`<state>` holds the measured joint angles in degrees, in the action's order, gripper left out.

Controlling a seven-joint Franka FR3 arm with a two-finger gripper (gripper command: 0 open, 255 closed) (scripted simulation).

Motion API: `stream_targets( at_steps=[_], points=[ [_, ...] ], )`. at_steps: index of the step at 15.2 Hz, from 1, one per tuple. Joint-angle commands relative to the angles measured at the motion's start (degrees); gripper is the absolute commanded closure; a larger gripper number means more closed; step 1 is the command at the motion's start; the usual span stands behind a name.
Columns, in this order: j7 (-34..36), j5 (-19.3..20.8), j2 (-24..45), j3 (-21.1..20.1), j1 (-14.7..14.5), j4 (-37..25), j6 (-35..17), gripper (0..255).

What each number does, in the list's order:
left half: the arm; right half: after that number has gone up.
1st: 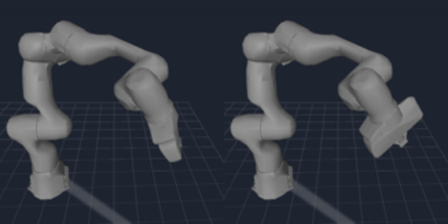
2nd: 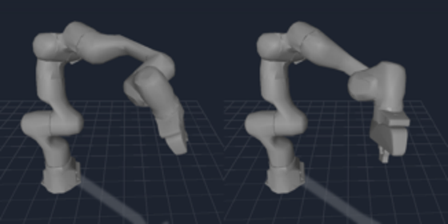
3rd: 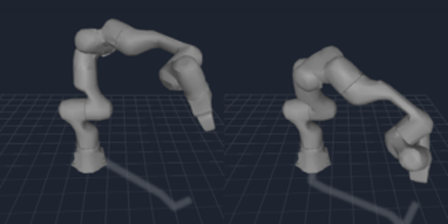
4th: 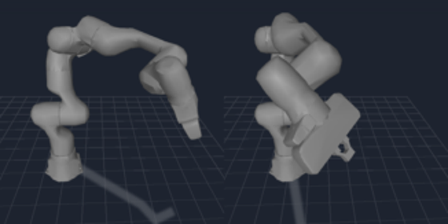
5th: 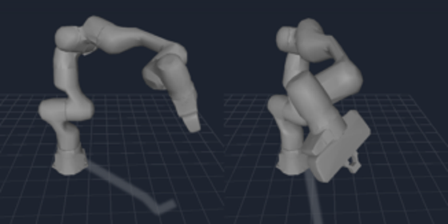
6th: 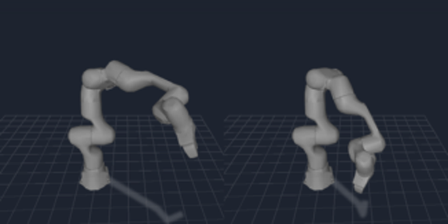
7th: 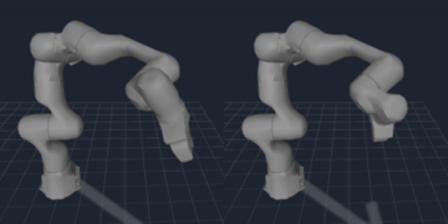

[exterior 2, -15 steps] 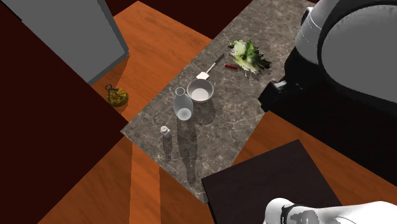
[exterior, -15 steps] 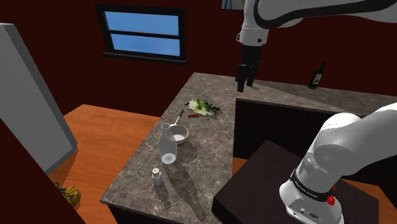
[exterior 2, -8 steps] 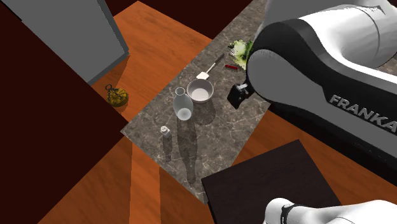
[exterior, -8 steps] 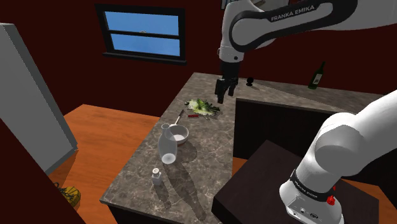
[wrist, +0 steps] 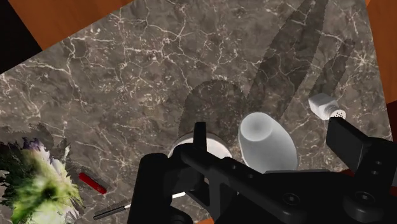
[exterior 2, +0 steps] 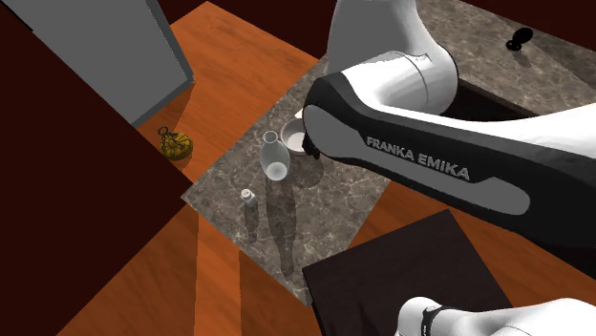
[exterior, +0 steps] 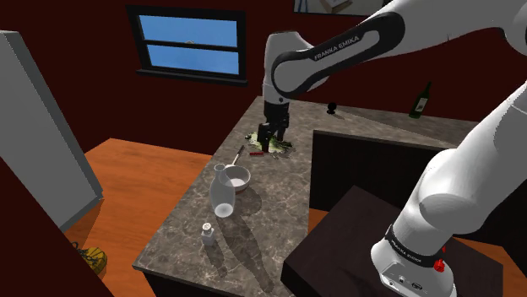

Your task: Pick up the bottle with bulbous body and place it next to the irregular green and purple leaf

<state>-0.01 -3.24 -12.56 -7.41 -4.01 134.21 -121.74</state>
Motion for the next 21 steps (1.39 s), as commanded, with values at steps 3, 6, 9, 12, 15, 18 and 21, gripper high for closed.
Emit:
stream_targets(
  at_steps=[3,6,9,12,15,18,21],
  points=[
    [2.56,1.29,8.31,-1.69,-0.80,-4.14,-5.22,0],
    [4.57,2.87,14.55,-2.55,-1.49,-7.67,-8.59,0],
    [6.69,4.83,20.88,-3.05,-2.41,-11.88,-11.29,0],
    [8.75,6.94,27.25,-3.14,-3.64,-16.78,-13.31,0],
    [10.58,8.93,33.66,-2.84,-5.18,-22.39,-14.64,0],
    [11.17,9.66,36.35,-2.54,-5.74,-23.83,-16.01,0],
    [11.45,10.10,38.03,-2.28,-5.93,-23.81,-17.69,0]
  ],
)
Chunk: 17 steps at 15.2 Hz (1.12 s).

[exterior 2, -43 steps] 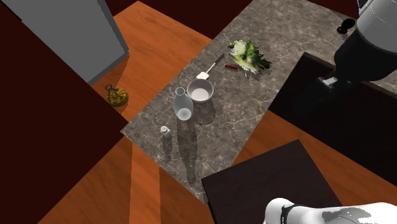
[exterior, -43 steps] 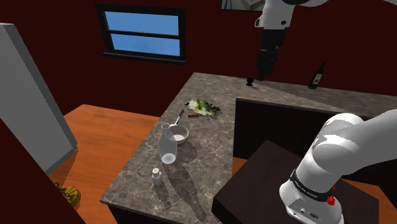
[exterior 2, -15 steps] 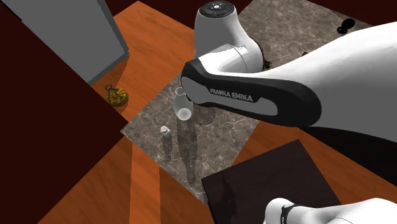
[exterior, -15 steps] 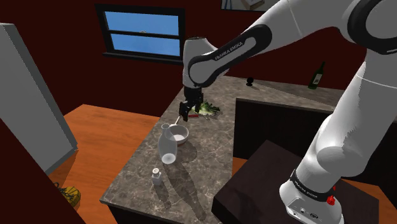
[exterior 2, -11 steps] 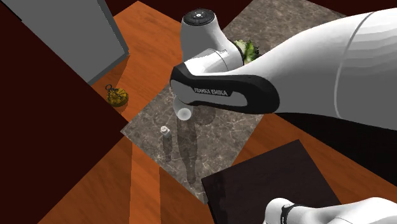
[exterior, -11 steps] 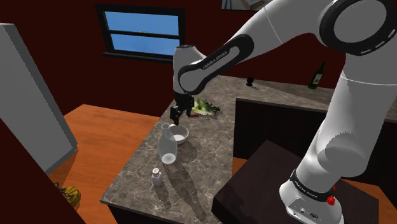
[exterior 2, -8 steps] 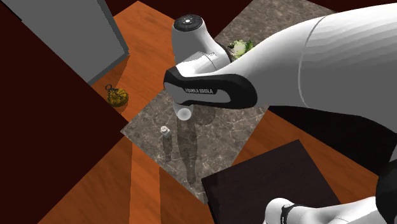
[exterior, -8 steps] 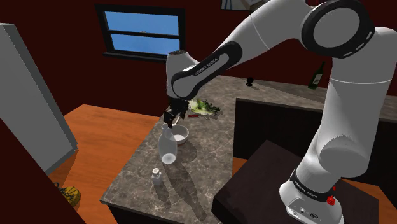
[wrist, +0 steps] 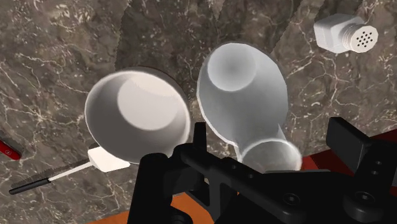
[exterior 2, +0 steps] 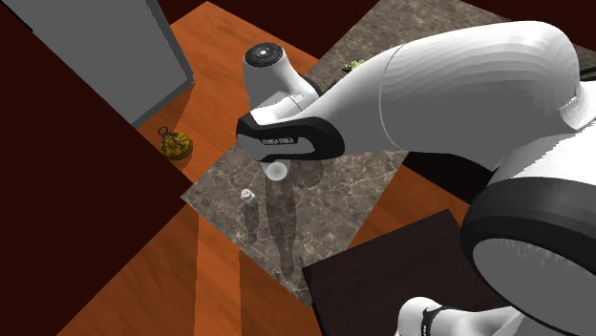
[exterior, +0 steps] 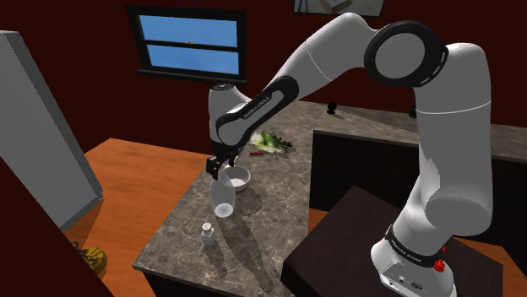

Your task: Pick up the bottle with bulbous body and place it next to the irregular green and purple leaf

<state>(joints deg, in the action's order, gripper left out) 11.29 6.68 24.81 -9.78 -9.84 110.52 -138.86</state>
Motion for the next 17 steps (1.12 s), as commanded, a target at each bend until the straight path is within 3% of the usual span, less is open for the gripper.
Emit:
stream_targets(
  at_steps=[1,10,11,17],
  points=[
    [0.24,0.32,1.24,0.19,-0.17,-0.13,-1.12,0],
    [0.39,0.55,2.15,0.34,-0.28,-0.19,-1.96,0],
    [0.39,0.55,2.15,0.34,-0.28,-0.19,-1.96,255],
    [0.38,0.55,2.15,0.34,-0.28,-0.19,-1.97,255]
  ],
)
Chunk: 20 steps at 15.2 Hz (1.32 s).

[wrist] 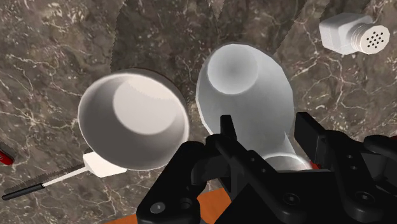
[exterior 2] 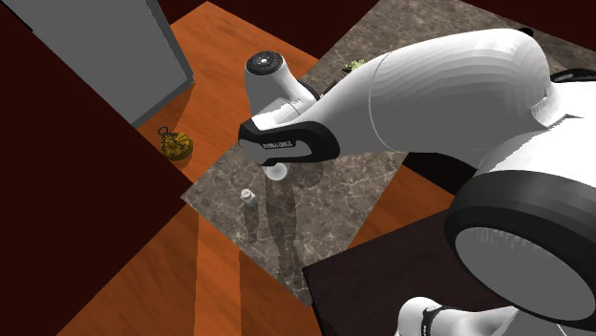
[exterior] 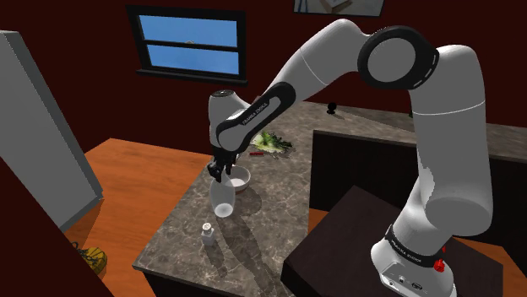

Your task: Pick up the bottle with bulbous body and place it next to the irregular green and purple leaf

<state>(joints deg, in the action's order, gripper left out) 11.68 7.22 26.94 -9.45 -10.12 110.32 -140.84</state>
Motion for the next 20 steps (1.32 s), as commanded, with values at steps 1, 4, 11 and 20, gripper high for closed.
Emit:
stream_targets(
  at_steps=[1,4,11,20],
  points=[
    [0.00,0.00,0.01,0.00,0.00,0.02,0.01,255],
    [-0.10,-0.14,-0.52,-0.09,0.07,-0.03,0.58,255],
    [-0.75,-1.10,-4.01,-0.66,0.47,-0.76,4.75,255],
    [-1.52,-2.22,-7.89,-1.19,0.84,-2.60,10.41,255]
  ],
)
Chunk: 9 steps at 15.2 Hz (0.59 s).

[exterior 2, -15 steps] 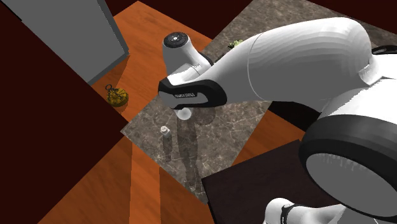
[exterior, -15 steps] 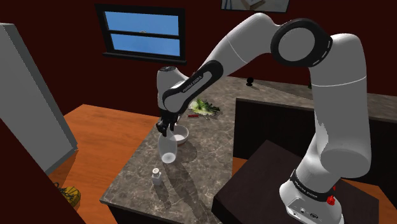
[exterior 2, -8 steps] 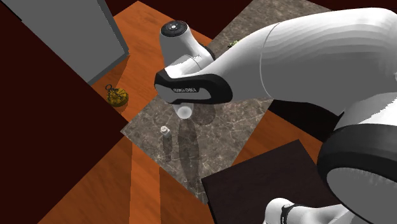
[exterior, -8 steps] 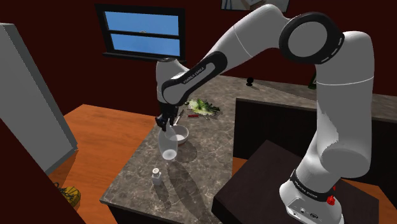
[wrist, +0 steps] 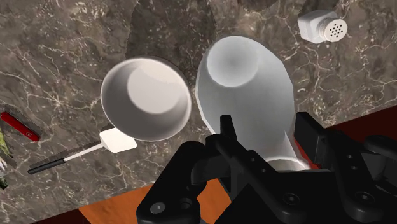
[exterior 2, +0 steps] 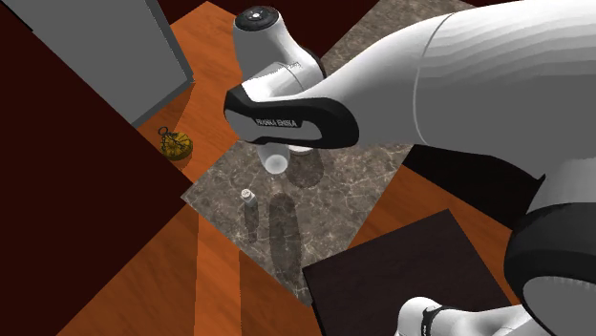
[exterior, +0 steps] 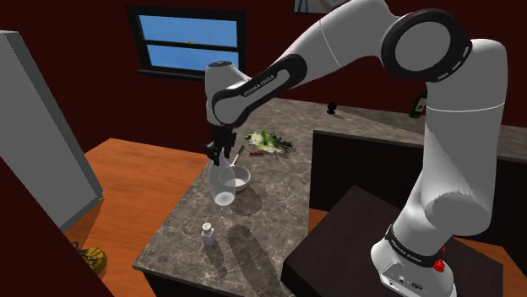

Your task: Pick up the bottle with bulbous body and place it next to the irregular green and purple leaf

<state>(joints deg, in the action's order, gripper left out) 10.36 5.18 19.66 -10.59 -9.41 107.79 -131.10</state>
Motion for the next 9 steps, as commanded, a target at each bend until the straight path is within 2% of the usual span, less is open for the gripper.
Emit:
stream_targets(
  at_steps=[1,9],
  points=[
    [-0.28,-0.29,-1.00,-0.09,0.16,-0.35,1.32,255],
    [-0.83,-1.09,-3.74,-0.39,0.35,-2.97,6.63,255]
  ],
)
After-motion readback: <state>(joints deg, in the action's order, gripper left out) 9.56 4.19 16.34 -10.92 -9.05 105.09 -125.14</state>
